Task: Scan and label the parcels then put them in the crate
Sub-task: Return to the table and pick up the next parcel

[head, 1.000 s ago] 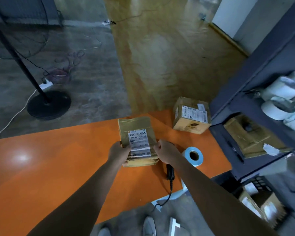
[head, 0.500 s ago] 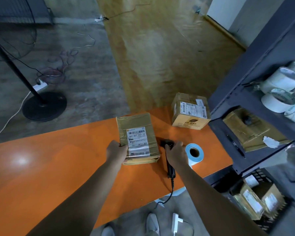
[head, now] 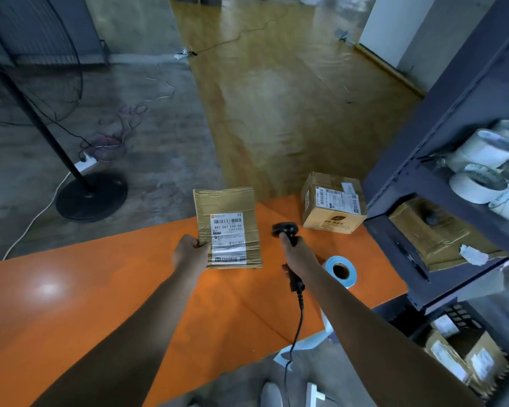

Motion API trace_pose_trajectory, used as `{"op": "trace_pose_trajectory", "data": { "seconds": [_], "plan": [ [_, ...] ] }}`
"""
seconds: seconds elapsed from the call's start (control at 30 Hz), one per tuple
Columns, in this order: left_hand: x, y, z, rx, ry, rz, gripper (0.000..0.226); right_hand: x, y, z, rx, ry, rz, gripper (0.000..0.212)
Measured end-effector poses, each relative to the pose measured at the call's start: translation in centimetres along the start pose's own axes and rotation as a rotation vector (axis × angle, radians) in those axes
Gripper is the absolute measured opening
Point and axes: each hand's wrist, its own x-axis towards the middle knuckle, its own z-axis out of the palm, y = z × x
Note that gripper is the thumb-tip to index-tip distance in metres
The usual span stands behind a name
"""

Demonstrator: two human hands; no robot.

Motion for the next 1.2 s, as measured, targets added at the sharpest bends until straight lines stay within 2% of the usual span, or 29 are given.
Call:
{"op": "trace_pose_trajectory", "data": {
  "seconds": [0.17, 0.4, 0.6, 1.2],
  "plan": [
    [0.2, 1.0, -2.3, -0.033, 0.045, 0.007, 0.037, -2.4, -5.9, -1.1, 0.006, 0.013, -0.188, 0.046],
    [-1.6, 2.7, -3.5, -0.216, 0.127, -0.01, 0.012, -5.7, -10.3, -0.4, 0.188, -0.165, -0.156, 0.049],
    [-2.2, 2.5, -3.5, -0.251, 0.129, 0.001, 0.015, -7.0, -11.4, -0.5, 0.263, -0.221, -0.091, 0.049],
    [-3.0, 2.4, -3.5, -0.221, 0.095, -0.03, 0.014, -8.3, -11.1, -0.1, 0.204, -0.234, -0.127, 0.054]
  ]
}}
